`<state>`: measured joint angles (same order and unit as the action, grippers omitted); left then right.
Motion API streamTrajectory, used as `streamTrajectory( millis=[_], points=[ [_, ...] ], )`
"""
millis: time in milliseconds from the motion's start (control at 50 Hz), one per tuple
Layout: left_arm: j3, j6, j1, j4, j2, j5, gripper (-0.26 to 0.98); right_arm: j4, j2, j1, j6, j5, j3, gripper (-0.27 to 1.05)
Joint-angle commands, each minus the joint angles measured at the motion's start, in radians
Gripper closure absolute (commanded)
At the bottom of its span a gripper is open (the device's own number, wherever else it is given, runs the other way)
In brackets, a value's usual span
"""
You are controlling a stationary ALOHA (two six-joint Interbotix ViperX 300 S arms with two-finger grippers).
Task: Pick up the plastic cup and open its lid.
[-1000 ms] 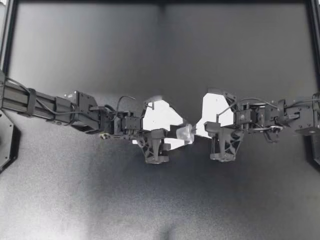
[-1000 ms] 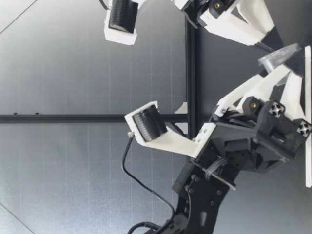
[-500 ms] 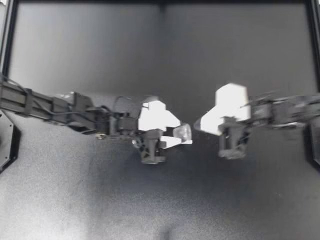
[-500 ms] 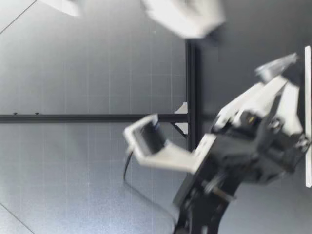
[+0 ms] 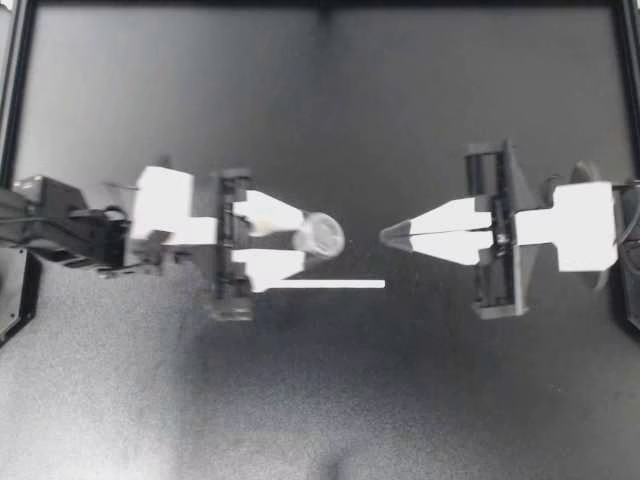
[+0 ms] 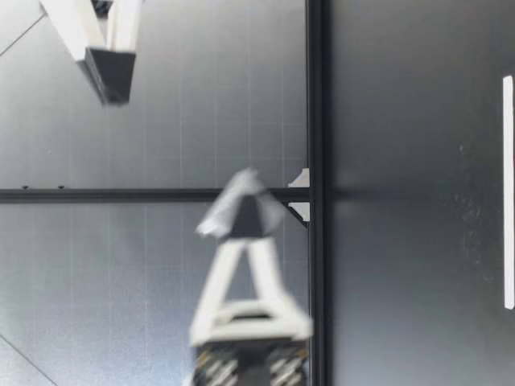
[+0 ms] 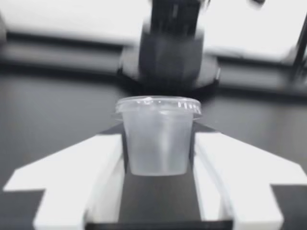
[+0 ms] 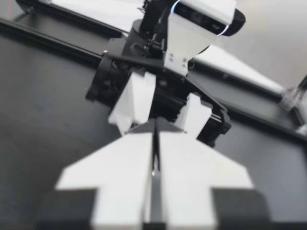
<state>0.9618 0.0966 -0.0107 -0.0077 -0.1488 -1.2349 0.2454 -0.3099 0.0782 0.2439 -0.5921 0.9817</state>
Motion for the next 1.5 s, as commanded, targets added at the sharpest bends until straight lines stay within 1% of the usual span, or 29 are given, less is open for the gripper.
streamTrajectory(
  millis=[0, 60, 120, 260, 460, 560, 660, 1060, 1480],
  points=[
    [0.002, 0.008, 0.0, 0.009, 0.032, -0.089, 0.51, 0.002, 0.023, -0.005, 0.106, -0.011, -0.041, 0.53],
    [0.003, 0.017, 0.0, 0.014, 0.029, -0.121, 0.51, 0.002, 0.044, -0.005, 0.201, -0.011, -0.054, 0.43],
    [-0.002, 0.025, 0.0, 0.014, 0.029, -0.126, 0.51, -0.003, 0.066, -0.003, 0.301, -0.011, -0.064, 0.37],
    [-0.017, 0.038, 0.0, 0.014, 0.017, -0.117, 0.51, -0.023, 0.098, -0.005, 0.528, -0.006, -0.075, 0.35],
    [-0.035, 0.063, 0.0, 0.014, 0.002, -0.106, 0.51, -0.101, 0.107, -0.011, 0.824, -0.015, -0.069, 0.35],
    [-0.038, 0.064, 0.0, 0.014, 0.003, -0.103, 0.51, -0.163, 0.112, -0.015, 0.922, -0.031, -0.067, 0.35],
    [-0.044, 0.066, 0.0, 0.014, 0.002, -0.101, 0.51, -0.198, 0.129, -0.021, 0.962, -0.037, -0.069, 0.35],
    [-0.051, 0.08, 0.0, 0.015, 0.002, -0.101, 0.51, -0.204, 0.172, -0.023, 0.971, -0.098, -0.092, 0.35],
    [-0.049, 0.086, 0.0, 0.035, -0.006, -0.101, 0.51, -0.219, 0.167, -0.021, 0.971, -0.126, -0.097, 0.35]
  ],
)
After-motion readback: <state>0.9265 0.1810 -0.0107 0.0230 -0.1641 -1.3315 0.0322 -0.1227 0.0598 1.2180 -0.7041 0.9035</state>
